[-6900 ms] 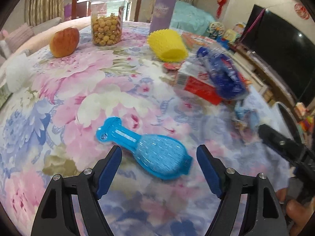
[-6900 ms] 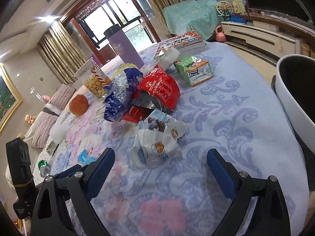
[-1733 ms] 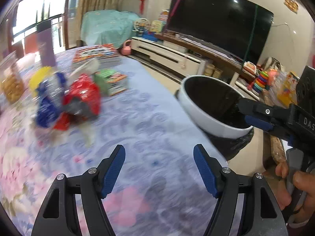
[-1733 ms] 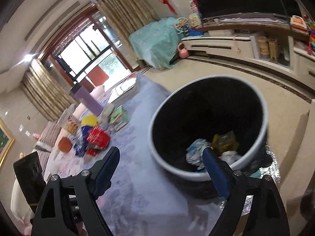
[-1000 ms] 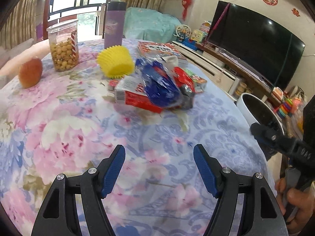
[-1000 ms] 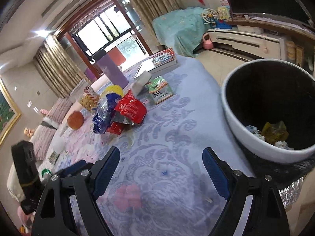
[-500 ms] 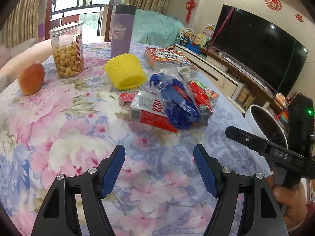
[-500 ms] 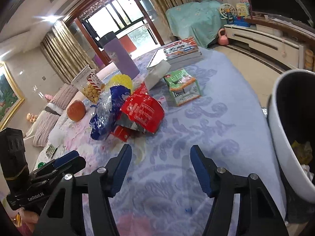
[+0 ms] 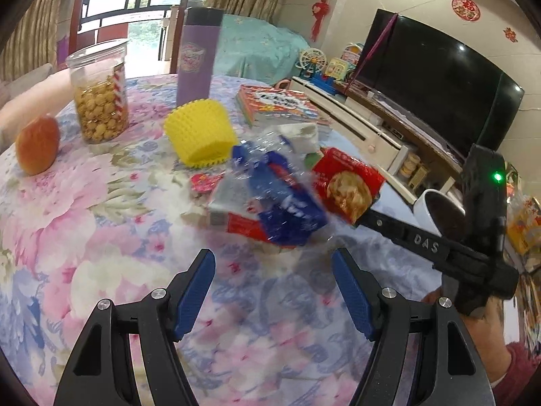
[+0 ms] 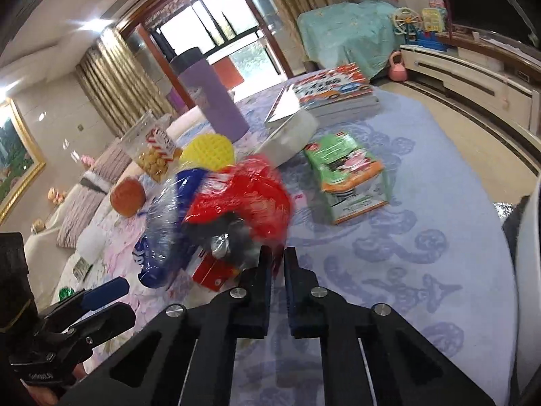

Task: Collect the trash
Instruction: 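Grasp the blue plastic bag with the left tool while the right tool grasps the red chip bag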

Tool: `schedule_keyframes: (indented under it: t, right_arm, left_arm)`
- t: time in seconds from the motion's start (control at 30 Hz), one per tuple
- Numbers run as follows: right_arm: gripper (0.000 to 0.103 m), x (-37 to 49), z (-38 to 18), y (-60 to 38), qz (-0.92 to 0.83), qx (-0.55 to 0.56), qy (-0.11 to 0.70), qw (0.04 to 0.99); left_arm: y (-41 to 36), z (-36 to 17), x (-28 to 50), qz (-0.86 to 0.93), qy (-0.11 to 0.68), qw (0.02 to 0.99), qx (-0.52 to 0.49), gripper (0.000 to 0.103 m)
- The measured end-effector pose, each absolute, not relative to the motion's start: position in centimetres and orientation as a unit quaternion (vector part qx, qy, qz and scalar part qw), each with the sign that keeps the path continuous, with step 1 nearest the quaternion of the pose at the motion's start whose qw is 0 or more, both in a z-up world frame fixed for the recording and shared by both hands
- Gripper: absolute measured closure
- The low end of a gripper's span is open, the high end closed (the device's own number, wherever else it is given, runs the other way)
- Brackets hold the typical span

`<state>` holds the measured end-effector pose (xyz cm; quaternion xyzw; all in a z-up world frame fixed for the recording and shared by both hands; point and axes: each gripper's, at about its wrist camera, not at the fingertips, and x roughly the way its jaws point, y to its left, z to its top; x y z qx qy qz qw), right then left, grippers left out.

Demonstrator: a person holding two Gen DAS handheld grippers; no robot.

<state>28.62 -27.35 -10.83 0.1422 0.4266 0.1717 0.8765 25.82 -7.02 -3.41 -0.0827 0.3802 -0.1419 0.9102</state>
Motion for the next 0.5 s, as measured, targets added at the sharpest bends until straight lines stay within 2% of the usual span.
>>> schedule_keyframes:
  t: [0.33, 0.37, 0.4, 0.5]
  right_arm:
    - [0.102, 25.1, -10.3, -31.7, 0.143, 0.172, 0.422, 0.879]
    - [0.102, 24.8, -10.2, -31.9, 0.141, 0.174, 0.421, 0.879]
    - [0.102, 24.5, -10.1, -32.1, 0.14, 0.176, 0.419, 0.879]
    - [0.102, 23.9, -9.7, -32.3, 0.138, 0.179, 0.416, 0.881]
  left_arm:
    - [-9.5, -4.3, 29.4, -0.128, 0.37, 0.917, -0.076, 0.034]
    - [-9.8, -4.5, 29.7, -0.122, 0.37, 0.918, -0.07, 0.043]
    - [-10.1, -4.8, 30.1, -0.123, 0.373, 0.917, -0.067, 0.062]
    - [-10.6, -5.2, 30.7, -0.128, 0.375, 0.916, -0.067, 0.074]
